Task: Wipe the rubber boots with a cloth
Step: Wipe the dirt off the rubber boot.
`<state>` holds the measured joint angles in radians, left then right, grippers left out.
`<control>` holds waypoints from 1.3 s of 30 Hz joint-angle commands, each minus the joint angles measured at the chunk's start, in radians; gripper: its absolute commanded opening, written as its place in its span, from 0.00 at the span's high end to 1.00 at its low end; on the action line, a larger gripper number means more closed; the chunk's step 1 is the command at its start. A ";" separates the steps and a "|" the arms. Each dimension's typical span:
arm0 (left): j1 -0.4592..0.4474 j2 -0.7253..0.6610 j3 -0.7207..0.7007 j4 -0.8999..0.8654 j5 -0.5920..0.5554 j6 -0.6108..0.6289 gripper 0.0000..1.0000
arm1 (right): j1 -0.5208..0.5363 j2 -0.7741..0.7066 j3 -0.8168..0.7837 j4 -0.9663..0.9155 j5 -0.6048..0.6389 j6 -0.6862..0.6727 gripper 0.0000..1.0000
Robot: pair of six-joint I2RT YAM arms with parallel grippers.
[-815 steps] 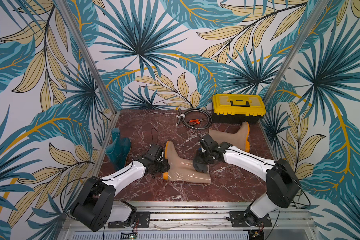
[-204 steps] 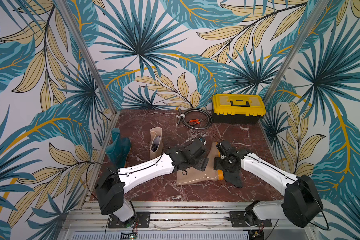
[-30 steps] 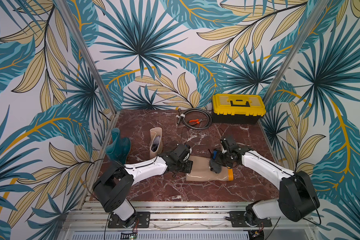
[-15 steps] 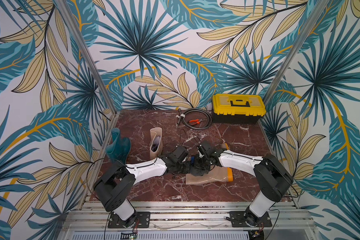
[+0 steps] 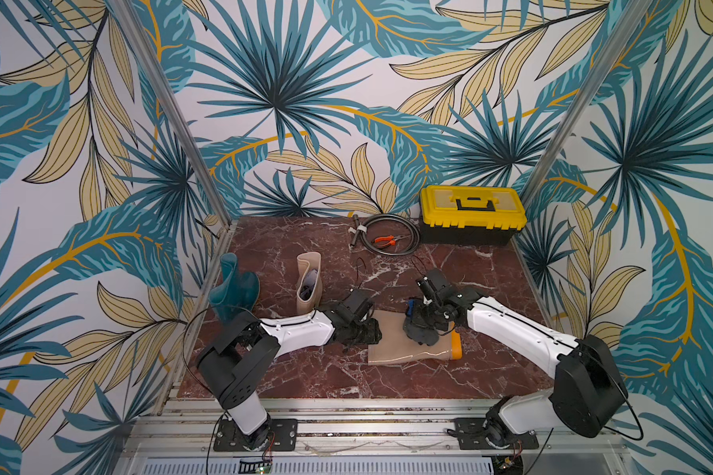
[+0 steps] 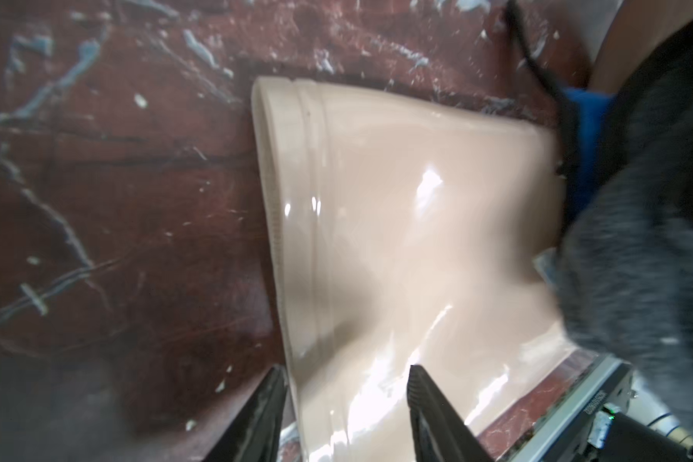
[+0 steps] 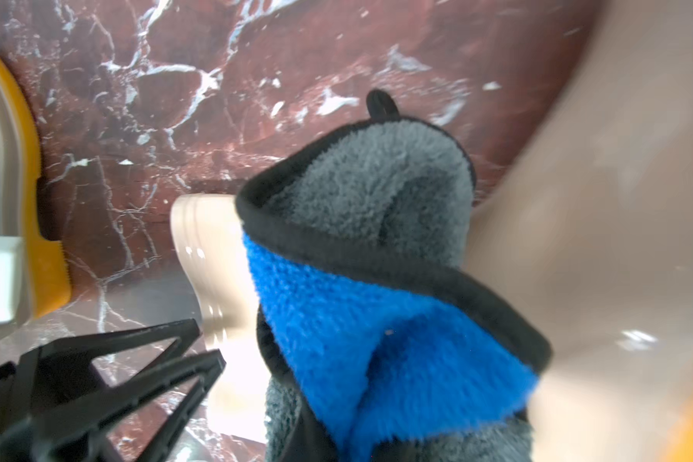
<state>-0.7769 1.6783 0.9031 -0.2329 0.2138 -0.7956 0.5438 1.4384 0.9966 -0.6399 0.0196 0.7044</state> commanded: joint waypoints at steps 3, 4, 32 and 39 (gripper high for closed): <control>0.007 0.008 0.013 0.009 -0.003 -0.004 0.42 | 0.006 0.051 0.049 -0.047 0.026 -0.024 1.00; 0.008 0.015 0.017 0.009 0.003 -0.004 0.42 | 0.015 0.078 0.056 -0.033 0.006 -0.020 1.00; 0.011 0.014 0.017 0.168 0.155 -0.030 1.00 | -0.123 0.066 -0.071 0.045 -0.099 0.001 1.00; 0.002 -0.027 -0.025 0.167 0.121 -0.030 1.00 | -0.066 0.118 0.030 0.114 -0.161 0.053 1.00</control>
<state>-0.7670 1.6855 0.8906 -0.0883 0.3470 -0.8410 0.4274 1.5063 0.9890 -0.5816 -0.0872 0.7223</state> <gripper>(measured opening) 0.055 0.109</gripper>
